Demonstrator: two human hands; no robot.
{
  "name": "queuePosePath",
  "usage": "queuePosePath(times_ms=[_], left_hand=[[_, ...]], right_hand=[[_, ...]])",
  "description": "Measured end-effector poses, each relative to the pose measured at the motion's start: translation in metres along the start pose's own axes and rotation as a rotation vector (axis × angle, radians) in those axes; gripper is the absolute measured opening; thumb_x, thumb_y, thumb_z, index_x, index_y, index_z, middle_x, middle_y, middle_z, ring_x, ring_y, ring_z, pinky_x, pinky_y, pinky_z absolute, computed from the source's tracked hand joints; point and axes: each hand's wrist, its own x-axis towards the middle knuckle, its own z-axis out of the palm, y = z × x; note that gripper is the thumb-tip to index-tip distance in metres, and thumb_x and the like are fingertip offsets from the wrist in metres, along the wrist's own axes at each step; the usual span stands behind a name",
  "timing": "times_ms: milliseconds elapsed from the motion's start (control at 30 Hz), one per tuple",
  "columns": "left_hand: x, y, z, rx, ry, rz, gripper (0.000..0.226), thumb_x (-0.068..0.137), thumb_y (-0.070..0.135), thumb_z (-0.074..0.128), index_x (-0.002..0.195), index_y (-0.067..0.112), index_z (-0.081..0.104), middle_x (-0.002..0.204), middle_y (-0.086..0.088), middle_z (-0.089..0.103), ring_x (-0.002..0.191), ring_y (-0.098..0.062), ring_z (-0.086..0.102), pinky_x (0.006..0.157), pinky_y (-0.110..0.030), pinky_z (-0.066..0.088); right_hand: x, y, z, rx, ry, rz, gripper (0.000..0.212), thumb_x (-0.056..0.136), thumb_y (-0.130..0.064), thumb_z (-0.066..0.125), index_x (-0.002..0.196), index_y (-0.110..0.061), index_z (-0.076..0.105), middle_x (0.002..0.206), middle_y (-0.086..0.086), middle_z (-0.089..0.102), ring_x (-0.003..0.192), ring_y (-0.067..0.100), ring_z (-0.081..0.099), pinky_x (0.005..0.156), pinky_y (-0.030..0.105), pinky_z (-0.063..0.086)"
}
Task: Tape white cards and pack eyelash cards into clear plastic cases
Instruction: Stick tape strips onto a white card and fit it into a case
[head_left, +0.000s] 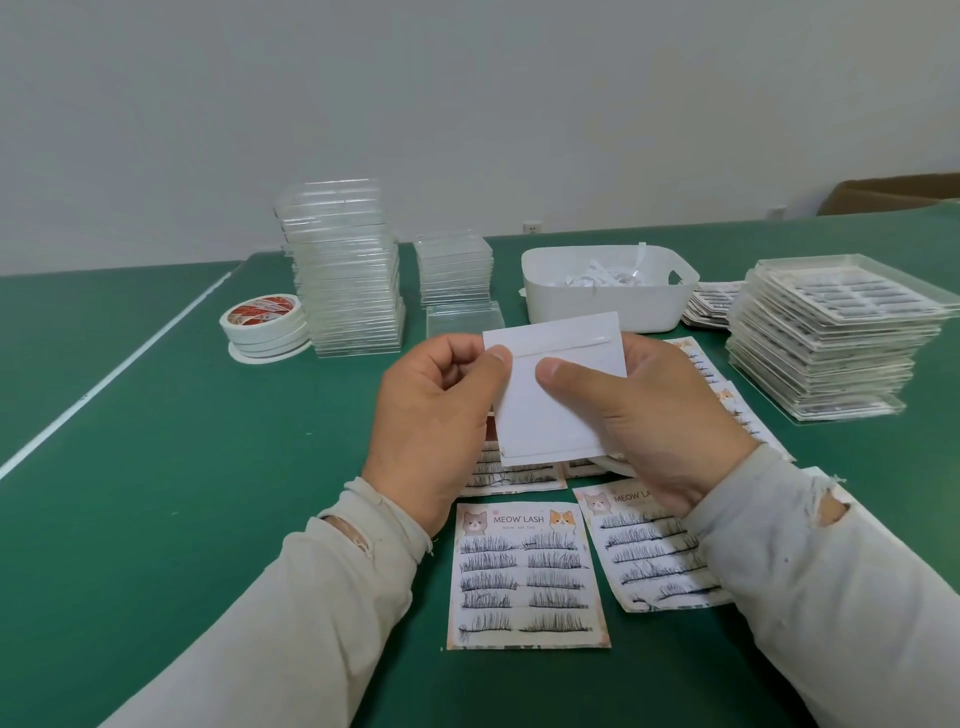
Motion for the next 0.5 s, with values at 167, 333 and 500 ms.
queuePosePath(times_ms=[167, 333, 500], left_hand=[[-0.0014, 0.0020, 0.0010, 0.001, -0.047, 0.006, 0.027, 0.093, -0.008, 0.056, 0.098, 0.012, 0.074, 0.090, -0.009, 0.078, 0.075, -0.018, 0.072, 0.062, -0.035, 0.063], [0.0012, 0.0005, 0.0005, 0.109, 0.067, 0.159, 0.022, 0.091, -0.001, 0.069, 0.096, 0.020, 0.064, 0.074, 0.006, 0.073, 0.068, -0.007, 0.064, 0.068, -0.025, 0.058], [-0.0026, -0.0011, 0.0019, 0.247, 0.069, 0.274, 0.021, 0.089, 0.004, 0.074, 0.090, 0.024, 0.068, 0.081, 0.005, 0.074, 0.075, -0.006, 0.066, 0.074, -0.022, 0.056]], right_hand=[[0.0023, 0.0010, -0.0023, 0.058, 0.022, 0.028, 0.009, 0.089, -0.009, 0.075, 0.096, -0.012, 0.080, 0.103, 0.009, 0.078, 0.099, 0.028, 0.075, 0.090, 0.046, 0.059], [0.0030, 0.0021, -0.0039, 0.099, -0.025, 0.030, 0.021, 0.076, -0.017, 0.079, 0.097, -0.018, 0.081, 0.104, 0.008, 0.079, 0.098, 0.027, 0.076, 0.081, 0.041, 0.062], [0.0019, 0.0023, -0.0025, 0.092, 0.008, 0.018, 0.028, 0.076, -0.011, 0.080, 0.103, -0.008, 0.078, 0.106, 0.009, 0.078, 0.102, 0.028, 0.074, 0.097, 0.049, 0.056]])
